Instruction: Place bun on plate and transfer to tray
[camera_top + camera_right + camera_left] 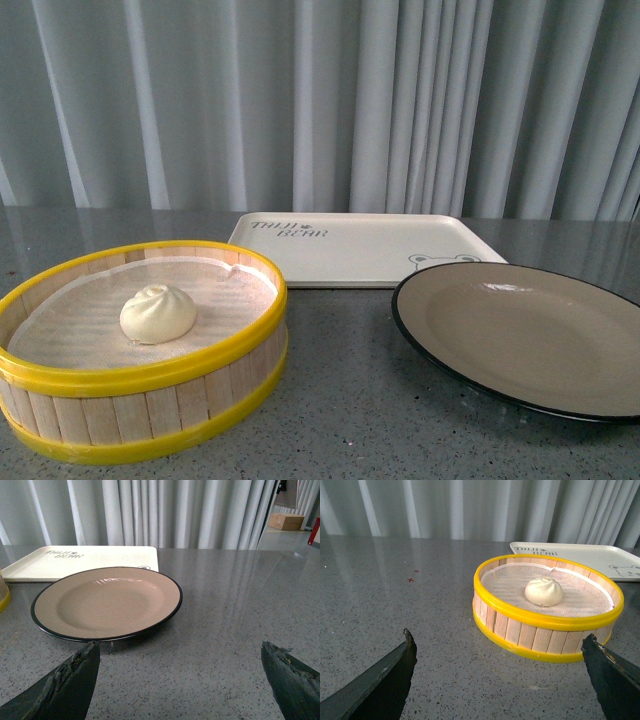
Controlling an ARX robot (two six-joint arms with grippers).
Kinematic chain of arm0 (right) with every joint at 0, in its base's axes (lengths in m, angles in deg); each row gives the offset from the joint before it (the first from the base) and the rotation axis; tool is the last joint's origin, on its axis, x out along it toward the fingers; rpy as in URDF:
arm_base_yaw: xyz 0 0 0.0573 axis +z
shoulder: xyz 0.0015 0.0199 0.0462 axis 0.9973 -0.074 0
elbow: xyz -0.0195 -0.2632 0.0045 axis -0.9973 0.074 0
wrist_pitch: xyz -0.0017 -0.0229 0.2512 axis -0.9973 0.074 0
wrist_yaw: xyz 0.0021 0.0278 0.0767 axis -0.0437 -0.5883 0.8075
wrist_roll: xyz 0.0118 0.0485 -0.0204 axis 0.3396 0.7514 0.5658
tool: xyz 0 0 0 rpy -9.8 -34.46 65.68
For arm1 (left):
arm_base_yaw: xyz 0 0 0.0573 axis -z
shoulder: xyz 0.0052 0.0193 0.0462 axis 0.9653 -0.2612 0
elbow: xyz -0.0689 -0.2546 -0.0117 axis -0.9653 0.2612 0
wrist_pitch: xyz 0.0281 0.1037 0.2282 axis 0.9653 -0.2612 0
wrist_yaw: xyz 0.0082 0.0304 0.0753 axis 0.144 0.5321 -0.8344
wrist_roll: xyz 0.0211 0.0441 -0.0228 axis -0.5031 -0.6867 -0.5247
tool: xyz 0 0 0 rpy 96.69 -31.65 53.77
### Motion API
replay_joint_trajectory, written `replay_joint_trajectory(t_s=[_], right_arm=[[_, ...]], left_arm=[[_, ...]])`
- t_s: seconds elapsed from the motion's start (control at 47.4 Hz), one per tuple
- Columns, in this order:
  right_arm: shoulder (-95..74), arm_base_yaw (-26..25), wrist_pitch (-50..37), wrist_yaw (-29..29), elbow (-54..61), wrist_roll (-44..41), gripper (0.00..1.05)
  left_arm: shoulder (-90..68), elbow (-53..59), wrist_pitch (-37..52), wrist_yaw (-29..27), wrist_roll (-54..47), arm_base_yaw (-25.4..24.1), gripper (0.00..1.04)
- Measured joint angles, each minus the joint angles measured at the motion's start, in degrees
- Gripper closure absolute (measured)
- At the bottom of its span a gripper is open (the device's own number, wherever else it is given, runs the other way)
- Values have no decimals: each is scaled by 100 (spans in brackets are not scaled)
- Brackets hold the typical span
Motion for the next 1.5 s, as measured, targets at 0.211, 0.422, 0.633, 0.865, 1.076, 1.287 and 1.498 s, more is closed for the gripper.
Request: replay_joint_trajectory(t_s=[0.211, 0.422, 0.633, 0.865, 1.076, 1.287, 1.498], right_arm=[[0, 0, 0, 0, 0, 0, 9], [0, 0, 0, 0, 0, 0, 9], [0, 0, 0, 0, 0, 0, 9], [0, 0, 0, 0, 0, 0, 9], [0, 0, 0, 0, 0, 0, 9], [0, -2, 0, 20, 0, 0, 9], [0, -2, 0, 0, 0, 0, 9]], left_arm=[[0, 0, 0, -2, -2, 0, 7], [0, 0, 0, 0, -2, 0, 7], [0, 0, 0, -2, -2, 0, 7], [0, 0, 0, -2, 0, 0, 7], [0, 0, 0, -2, 0, 0, 7], [-1408, -787, -1757, 1508, 1482, -981, 7], [-3154, -1648, -688, 2068, 2583, -1746, 7]])
